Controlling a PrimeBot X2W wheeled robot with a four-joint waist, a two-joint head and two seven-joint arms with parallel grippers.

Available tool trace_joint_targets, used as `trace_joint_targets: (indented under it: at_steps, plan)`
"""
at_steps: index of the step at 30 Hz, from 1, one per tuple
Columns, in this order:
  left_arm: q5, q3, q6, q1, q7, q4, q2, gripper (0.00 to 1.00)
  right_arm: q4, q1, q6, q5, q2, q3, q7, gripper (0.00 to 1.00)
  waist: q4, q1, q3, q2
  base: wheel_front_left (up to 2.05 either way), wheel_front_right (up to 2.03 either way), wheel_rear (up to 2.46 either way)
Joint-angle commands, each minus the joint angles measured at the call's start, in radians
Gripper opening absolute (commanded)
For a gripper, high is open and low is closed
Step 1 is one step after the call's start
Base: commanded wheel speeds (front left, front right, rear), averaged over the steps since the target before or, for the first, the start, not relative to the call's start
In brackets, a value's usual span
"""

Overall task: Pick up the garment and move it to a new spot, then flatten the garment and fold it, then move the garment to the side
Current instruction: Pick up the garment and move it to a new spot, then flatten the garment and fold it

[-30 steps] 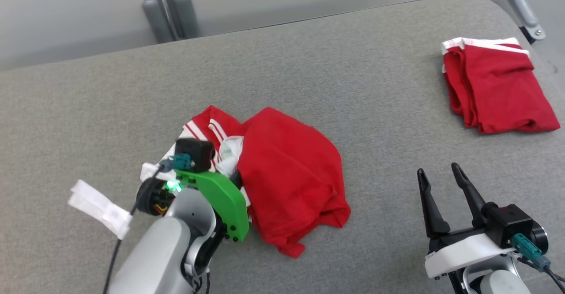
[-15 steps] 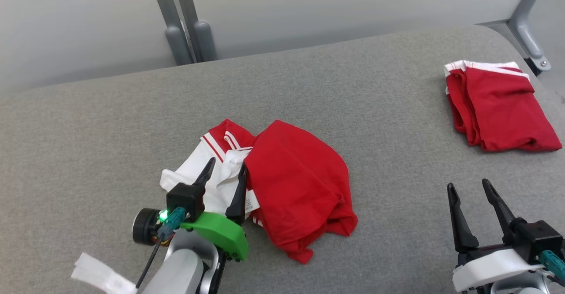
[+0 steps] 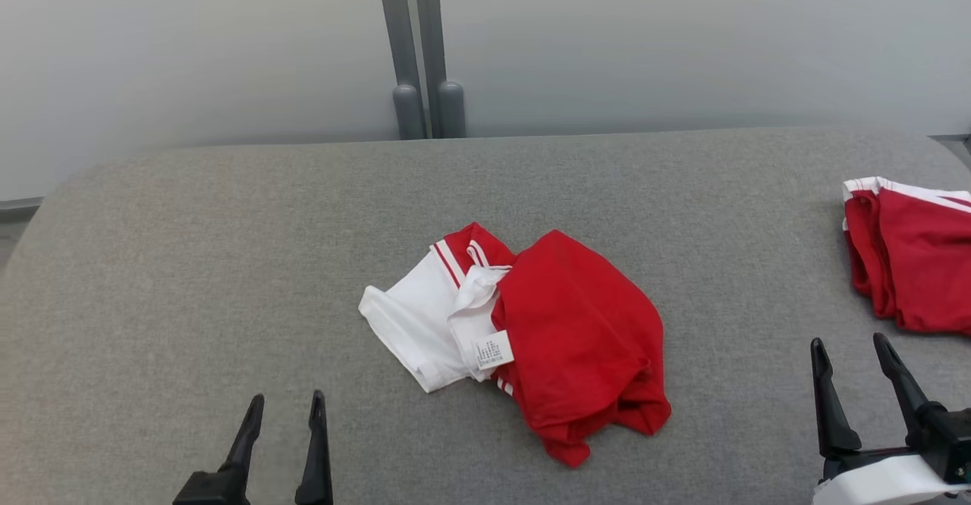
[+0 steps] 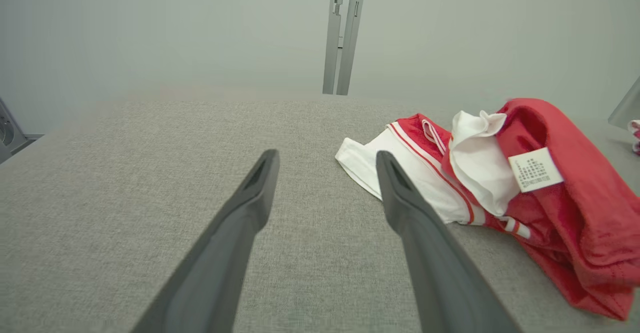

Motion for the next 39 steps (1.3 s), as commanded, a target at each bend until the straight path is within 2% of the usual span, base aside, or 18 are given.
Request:
trace_joint_targets:
  at_steps: [1,6,12,24,39]
  plan:
    - [0.01,0.024,-0.028,0.026,-0.003,-0.004,-0.009,1.0,0.007,0.013,0.0,-0.008,0.005,-0.001,0.0,1.0,0.033,0.0,-0.033,0.0,0.0,0.0,0.0]
    - [0.062,0.088,-0.114,0.051,-0.003,0.016,-0.038,1.0,0.038,0.032,0.0,-0.009,0.036,-0.018,0.0,1.0,0.049,0.0,-0.043,0.0,0.0,0.0,0.0]
    - [0.102,0.143,-0.161,0.023,-0.003,0.011,-0.071,1.0,0.05,0.035,0.0,-0.018,0.06,-0.009,0.0,1.0,0.033,0.0,-0.035,0.0,0.0,0.0,0.0]
    - [0.124,0.194,-0.198,-0.002,-0.003,0.016,-0.084,1.0,0.061,0.013,0.0,-0.011,0.066,0.007,0.0,1.0,-0.023,0.0,-0.018,0.0,0.0,0.0,0.0]
    - [0.136,0.185,-0.208,-0.021,-0.003,0.048,-0.085,1.0,0.064,0.012,0.0,-0.003,0.057,0.015,0.0,1.0,-0.039,0.0,-0.008,0.0,0.0,0.0,0.0]
